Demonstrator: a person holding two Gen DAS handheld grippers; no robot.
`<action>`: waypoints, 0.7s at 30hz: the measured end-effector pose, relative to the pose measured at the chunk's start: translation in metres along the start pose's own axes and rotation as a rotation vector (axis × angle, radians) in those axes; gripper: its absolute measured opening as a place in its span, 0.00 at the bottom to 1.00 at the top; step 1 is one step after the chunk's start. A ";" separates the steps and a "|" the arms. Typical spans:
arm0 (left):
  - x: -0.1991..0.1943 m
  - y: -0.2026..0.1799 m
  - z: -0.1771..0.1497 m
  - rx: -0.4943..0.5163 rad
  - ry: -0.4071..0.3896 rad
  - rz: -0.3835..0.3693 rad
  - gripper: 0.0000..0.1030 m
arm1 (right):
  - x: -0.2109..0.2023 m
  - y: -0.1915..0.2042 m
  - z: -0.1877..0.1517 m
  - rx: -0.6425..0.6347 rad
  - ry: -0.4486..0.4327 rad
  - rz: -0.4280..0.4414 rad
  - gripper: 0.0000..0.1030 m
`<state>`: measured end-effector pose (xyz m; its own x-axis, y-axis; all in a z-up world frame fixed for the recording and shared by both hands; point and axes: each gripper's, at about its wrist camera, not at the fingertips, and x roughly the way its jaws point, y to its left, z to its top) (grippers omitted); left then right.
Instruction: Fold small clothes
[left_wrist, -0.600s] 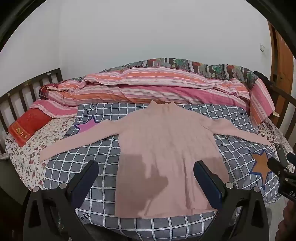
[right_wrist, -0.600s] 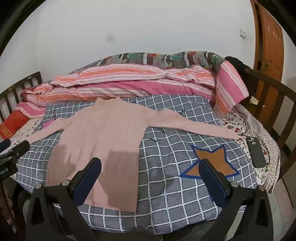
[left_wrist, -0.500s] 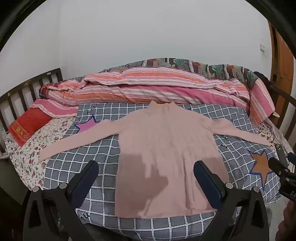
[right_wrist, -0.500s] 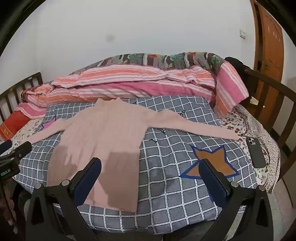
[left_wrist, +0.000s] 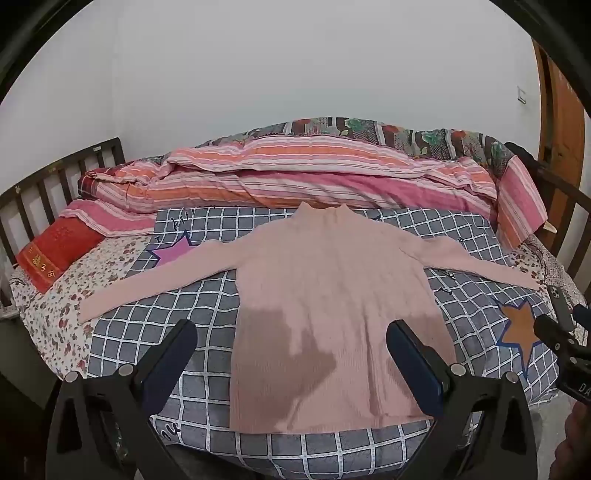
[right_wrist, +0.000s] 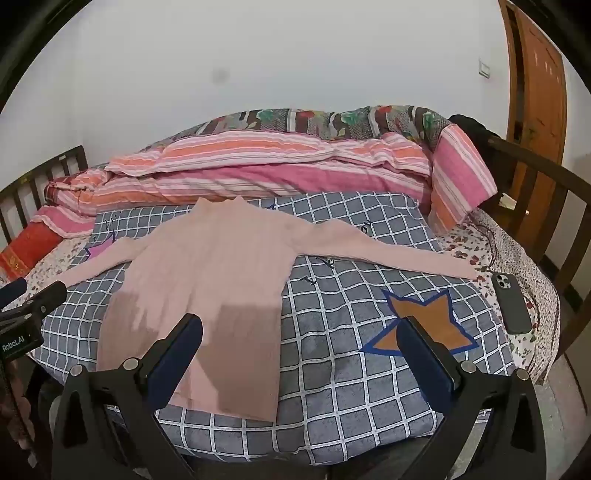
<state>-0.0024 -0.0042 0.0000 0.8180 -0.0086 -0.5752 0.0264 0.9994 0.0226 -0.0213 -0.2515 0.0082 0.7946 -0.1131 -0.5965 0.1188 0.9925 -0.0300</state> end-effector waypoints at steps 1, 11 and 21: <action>0.000 0.000 0.000 -0.001 0.000 0.001 1.00 | 0.000 0.000 -0.001 0.001 0.000 -0.001 1.00; -0.003 0.000 0.001 -0.005 0.004 -0.004 1.00 | -0.002 0.001 0.000 -0.003 -0.008 0.001 1.00; -0.005 0.002 0.001 -0.008 0.002 -0.004 1.00 | -0.008 0.001 0.004 0.004 -0.018 0.009 1.00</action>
<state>-0.0056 -0.0020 0.0033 0.8170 -0.0121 -0.5765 0.0246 0.9996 0.0139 -0.0249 -0.2502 0.0164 0.8060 -0.1047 -0.5826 0.1135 0.9933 -0.0214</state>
